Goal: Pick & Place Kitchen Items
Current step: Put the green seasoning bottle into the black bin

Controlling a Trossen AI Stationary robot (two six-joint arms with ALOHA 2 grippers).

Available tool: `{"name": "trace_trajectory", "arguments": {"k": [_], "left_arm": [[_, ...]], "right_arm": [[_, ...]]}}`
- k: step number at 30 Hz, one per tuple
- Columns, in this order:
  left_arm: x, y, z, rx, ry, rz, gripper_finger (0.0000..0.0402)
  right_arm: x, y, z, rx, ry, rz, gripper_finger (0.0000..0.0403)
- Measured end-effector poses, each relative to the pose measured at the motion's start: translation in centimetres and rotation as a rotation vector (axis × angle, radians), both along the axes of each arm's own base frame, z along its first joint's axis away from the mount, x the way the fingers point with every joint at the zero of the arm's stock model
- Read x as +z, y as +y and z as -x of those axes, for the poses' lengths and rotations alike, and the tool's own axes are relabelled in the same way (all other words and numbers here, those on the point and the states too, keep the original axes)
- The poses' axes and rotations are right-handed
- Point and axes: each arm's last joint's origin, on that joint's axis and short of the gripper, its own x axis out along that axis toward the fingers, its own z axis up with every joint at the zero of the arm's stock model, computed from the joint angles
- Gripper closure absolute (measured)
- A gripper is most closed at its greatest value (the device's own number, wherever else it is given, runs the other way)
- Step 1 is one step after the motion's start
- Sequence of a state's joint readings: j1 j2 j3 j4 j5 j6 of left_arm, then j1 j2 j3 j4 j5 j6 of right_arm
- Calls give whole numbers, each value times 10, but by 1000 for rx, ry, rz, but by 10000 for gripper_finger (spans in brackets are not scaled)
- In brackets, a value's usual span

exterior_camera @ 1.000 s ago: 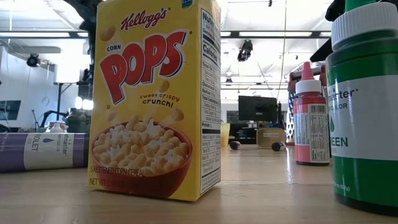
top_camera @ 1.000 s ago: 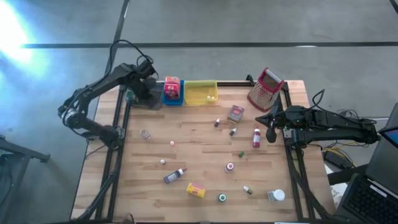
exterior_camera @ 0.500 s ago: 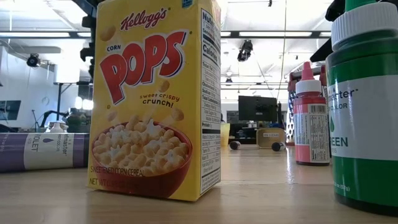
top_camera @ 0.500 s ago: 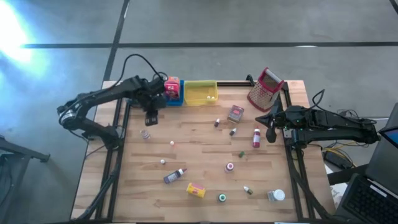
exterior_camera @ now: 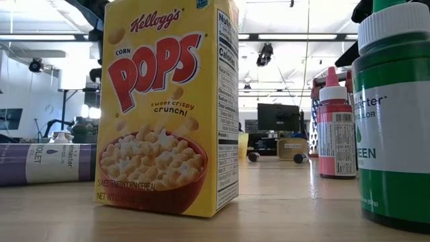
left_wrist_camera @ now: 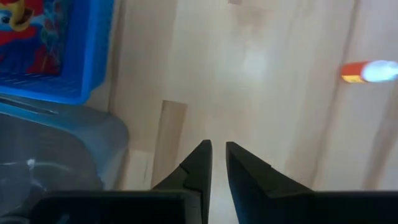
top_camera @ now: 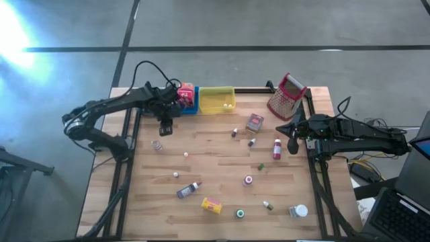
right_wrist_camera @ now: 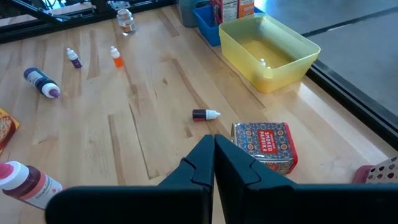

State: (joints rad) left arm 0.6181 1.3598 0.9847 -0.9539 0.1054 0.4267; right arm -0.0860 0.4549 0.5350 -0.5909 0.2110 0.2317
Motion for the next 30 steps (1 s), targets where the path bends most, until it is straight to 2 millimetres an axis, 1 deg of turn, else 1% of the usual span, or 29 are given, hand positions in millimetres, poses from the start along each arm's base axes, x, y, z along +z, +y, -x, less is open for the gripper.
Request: {"name": "trace_trajectory", "arguments": {"k": [7, 13, 18, 25, 30], "left_arm": [[-15, 16, 1, 66, 64, -8, 349], [-26, 30, -3, 97, 72, -42, 349], [-31, 37, -4, 119, 118, -73, 349], [-31, 48, -2, 153, 91, -121, 349], [-32, 48, 1, 156, 108, -103, 349]], "right_arm": [[0, 0, 0, 0, 0, 0, 394], [0, 0, 0, 1, 0, 0, 394], [0, 0, 0, 1, 0, 0, 394], [0, 0, 0, 1, 0, 0, 394], [0, 0, 0, 1, 0, 0, 394]]}}
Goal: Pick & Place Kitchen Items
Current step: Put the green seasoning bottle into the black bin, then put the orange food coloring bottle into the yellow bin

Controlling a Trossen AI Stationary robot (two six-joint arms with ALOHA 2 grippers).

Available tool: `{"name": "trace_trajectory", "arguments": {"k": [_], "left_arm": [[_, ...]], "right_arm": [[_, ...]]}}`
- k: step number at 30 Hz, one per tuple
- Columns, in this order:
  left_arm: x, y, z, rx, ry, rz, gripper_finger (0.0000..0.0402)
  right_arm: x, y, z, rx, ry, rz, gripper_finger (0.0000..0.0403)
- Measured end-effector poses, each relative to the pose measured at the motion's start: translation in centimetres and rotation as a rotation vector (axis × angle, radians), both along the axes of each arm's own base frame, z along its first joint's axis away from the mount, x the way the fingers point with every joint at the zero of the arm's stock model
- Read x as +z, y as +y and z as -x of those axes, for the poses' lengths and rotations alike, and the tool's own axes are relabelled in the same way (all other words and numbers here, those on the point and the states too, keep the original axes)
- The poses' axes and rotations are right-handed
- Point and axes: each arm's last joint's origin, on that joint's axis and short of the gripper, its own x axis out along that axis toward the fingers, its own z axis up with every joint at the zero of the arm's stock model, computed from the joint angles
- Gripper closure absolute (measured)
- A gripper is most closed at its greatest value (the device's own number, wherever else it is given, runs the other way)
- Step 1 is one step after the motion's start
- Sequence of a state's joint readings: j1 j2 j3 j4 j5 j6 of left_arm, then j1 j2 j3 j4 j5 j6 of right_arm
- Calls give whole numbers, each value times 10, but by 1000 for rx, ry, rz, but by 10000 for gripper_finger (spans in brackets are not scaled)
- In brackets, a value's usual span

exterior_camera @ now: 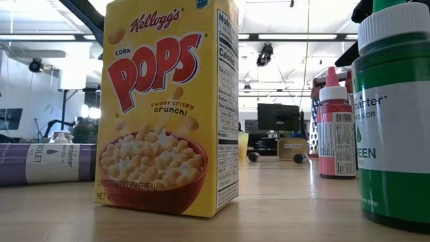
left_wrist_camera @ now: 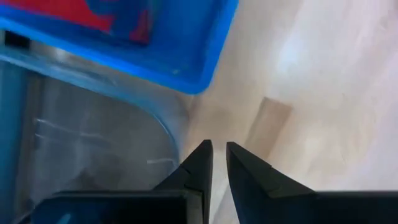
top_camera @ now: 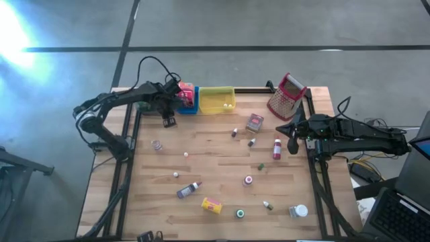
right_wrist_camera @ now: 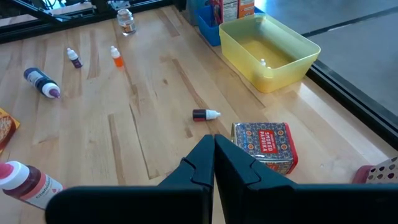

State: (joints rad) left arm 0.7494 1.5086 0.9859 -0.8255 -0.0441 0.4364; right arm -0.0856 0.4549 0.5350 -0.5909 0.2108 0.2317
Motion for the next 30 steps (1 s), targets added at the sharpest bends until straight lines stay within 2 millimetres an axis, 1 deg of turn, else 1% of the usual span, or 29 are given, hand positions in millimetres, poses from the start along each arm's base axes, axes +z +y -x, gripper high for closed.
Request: {"name": "trace_trajectory", "arguments": {"k": [4, 8, 12, 15, 17, 22, 26, 30], "left_arm": [[1, -3, 3, 9, 22, 33, 349], [9, -5, 5, 44, 39, 59, 349], [24, -9, 7, 76, 33, 63, 349], [39, -17, 8, 88, 0, 44, 349], [49, -26, 7, 77, -33, 23, 349], [71, -56, 4, 25, -133, -24, 349], [87, -83, 3, -57, -217, -52, 349], [102, -107, 7, -130, -307, -75, 349]], "right_arm": [[0, 0, 0, 0, 0, 0, 394], [0, 0, 0, 0, 0, 0, 394], [0, 0, 0, 0, 0, 0, 394], [0, 0, 0, 0, 0, 0, 394], [0, 0, 0, 0, 0, 0, 394], [0, 0, 0, -1, 0, 0, 394], [0, 0, 0, -1, 0, 0, 394], [0, 0, 0, 0, 0, 0, 394]]}}
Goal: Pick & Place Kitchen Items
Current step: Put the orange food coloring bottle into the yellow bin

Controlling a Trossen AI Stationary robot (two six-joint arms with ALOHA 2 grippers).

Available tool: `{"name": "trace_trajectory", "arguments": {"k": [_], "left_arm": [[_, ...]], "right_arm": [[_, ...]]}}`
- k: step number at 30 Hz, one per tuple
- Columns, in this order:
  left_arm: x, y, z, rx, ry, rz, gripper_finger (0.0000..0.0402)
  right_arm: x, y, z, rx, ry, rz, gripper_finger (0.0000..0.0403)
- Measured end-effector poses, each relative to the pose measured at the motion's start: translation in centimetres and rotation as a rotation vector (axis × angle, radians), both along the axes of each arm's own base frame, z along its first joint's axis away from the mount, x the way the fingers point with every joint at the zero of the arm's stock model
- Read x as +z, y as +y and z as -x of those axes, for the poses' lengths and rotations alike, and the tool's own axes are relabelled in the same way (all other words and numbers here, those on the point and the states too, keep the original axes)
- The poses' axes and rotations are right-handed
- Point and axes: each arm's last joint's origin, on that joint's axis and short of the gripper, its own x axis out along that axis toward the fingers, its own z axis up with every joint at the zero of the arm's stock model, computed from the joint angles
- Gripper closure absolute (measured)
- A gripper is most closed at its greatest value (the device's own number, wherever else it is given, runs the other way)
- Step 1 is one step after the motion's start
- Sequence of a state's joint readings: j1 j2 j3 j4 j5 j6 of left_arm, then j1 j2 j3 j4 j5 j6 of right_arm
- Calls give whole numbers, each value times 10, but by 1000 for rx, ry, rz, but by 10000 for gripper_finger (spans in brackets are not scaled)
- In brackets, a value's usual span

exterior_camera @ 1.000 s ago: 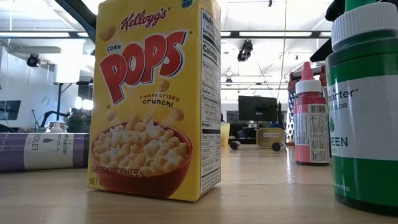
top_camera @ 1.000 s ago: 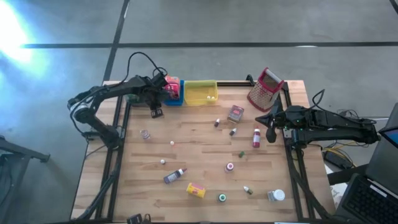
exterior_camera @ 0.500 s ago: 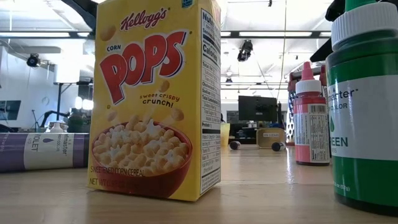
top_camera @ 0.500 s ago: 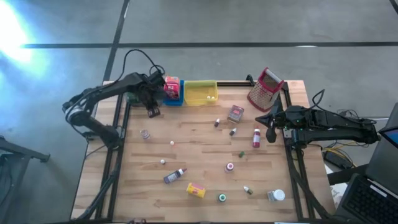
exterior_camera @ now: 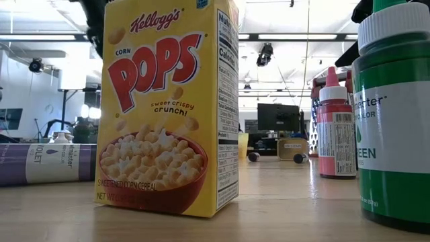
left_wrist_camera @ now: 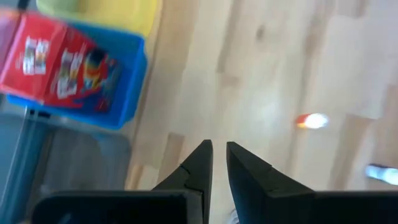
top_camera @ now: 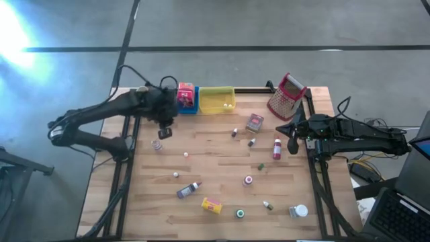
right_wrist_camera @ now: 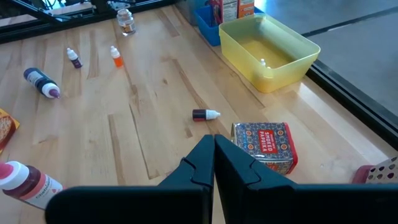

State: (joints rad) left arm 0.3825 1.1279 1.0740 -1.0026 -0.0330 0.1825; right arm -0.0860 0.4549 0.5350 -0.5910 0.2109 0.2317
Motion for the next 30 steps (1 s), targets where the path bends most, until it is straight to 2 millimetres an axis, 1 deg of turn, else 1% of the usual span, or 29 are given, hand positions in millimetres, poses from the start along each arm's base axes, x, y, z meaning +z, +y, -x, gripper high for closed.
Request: {"name": "trace_trajectory", "arguments": {"k": [3, 6, 10, 14, 17, 22, 26, 30], "left_arm": [[10, -14, 7, -45, -58, -17, 349], [19, -22, 14, -42, -129, -18, 349], [28, -26, 19, 2, -221, -4, 349], [32, -26, 18, 32, -274, 13, 349], [31, -27, 15, -7, -308, 44, 349], [22, -31, 9, -113, -348, 118, 349], [16, -36, 9, -147, -338, 142, 349], [9, -45, 11, -186, -365, 149, 349]], "right_arm": [[0, 0, 0, 0, 0, 0, 394], [0, 0, 0, 0, 0, 0, 394], [0, 0, 0, 0, 0, 0, 394], [0, 0, 0, 0, 0, 0, 394], [0, 0, 0, 0, 0, 0, 394], [0, 0, 0, 0, 0, 0, 394], [0, 0, 0, 1, 0, 0, 394], [0, 0, 0, 1, 0, 0, 394]]}}
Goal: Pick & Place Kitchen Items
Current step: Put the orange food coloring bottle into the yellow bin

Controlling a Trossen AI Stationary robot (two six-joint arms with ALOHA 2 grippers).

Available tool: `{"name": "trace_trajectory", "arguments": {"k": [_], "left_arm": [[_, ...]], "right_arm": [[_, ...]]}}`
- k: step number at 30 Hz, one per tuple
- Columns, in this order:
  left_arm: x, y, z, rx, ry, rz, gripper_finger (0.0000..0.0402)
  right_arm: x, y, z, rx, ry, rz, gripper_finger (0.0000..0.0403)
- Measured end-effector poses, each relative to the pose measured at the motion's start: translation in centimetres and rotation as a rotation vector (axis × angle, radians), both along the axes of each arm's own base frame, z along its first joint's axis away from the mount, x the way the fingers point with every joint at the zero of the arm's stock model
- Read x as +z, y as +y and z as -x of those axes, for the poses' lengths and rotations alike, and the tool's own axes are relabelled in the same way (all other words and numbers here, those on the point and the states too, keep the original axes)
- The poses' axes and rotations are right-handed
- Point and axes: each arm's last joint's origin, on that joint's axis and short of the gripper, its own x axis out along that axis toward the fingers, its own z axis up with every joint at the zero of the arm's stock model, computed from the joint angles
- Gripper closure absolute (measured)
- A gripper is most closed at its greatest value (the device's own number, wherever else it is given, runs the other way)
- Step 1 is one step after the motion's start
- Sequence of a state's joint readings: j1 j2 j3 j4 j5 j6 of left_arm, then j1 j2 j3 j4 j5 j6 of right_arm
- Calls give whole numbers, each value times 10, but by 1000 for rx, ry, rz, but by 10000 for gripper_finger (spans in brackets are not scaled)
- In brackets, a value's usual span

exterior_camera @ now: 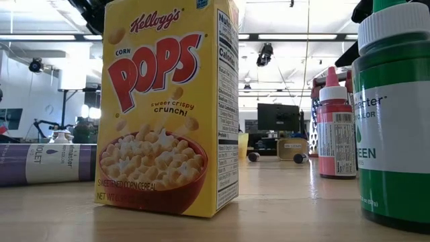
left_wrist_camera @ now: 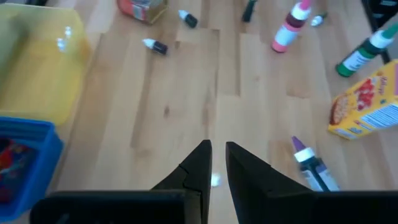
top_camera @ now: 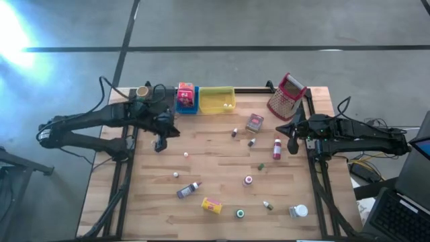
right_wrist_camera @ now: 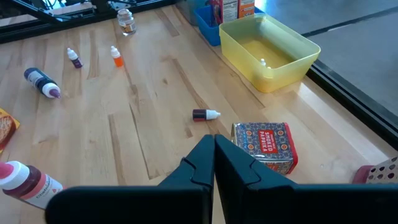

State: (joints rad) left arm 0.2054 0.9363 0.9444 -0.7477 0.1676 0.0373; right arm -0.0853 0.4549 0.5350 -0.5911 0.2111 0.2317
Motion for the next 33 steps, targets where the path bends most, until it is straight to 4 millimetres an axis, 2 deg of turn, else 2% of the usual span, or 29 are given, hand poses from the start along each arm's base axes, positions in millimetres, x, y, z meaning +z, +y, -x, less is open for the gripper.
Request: {"name": "trace_trajectory", "arguments": {"k": [7, 12, 16, 21, 26, 33], "left_arm": [[-14, -19, 5, -64, -62, -14, 349], [-29, -28, 2, -109, -166, -35, 349], [-47, -28, 1, -82, -141, -18, 349], [-58, -29, -3, -129, -86, 38, 349], [-56, -33, -12, -196, -59, 84, 340], [-49, -30, -33, -124, 101, 69, 312]], "right_arm": [[0, 0, 0, 0, 0, 0, 394], [0, 0, 0, 0, -1, 0, 394], [0, 0, 0, 0, -1, 0, 394], [0, 0, 0, 0, 0, 0, 394], [0, 0, 0, 0, 0, 0, 394], [0, 0, 0, -1, -1, 0, 394]]}}
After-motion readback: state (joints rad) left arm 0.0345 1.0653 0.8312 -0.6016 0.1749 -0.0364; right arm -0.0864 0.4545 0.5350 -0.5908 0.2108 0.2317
